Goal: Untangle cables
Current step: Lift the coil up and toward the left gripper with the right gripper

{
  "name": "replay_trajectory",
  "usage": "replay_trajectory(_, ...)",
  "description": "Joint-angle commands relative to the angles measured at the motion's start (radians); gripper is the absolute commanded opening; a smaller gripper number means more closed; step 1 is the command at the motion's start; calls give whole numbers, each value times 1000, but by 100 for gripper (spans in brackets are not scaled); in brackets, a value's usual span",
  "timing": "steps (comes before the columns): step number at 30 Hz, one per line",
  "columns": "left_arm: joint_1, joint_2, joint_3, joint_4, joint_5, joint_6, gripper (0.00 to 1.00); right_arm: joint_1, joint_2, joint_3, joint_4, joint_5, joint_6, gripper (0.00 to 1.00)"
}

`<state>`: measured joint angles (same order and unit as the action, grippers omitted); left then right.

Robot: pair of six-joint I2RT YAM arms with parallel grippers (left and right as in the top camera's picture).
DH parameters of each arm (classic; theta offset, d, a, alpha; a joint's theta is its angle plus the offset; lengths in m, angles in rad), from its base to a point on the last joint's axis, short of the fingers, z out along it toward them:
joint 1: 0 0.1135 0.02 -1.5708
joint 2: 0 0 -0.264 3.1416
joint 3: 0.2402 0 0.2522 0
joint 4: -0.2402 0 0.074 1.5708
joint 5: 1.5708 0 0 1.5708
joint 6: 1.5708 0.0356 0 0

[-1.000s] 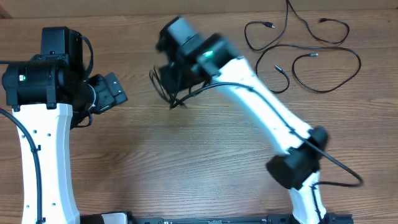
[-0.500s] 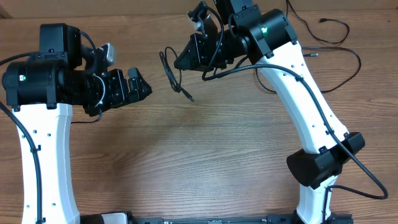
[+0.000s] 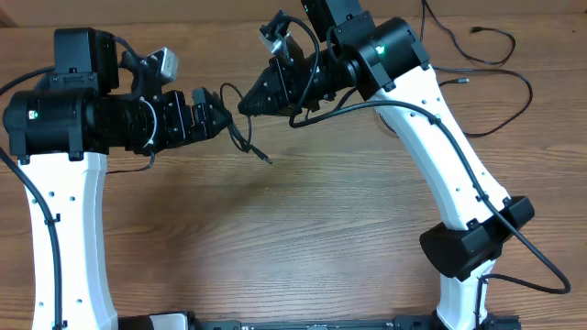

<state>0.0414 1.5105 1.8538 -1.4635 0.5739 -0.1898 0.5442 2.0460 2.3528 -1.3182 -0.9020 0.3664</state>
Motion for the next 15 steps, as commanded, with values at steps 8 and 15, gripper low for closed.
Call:
replay_trajectory(8, 4, 6, -2, 55, -9, -76, 83, 14, -11, 18, 3, -73, 1, 4)
replay_trajectory(15, -12, 6, -2, 87, -10, -136, 71, 33, -11, 18, 6, -72, 1, 4)
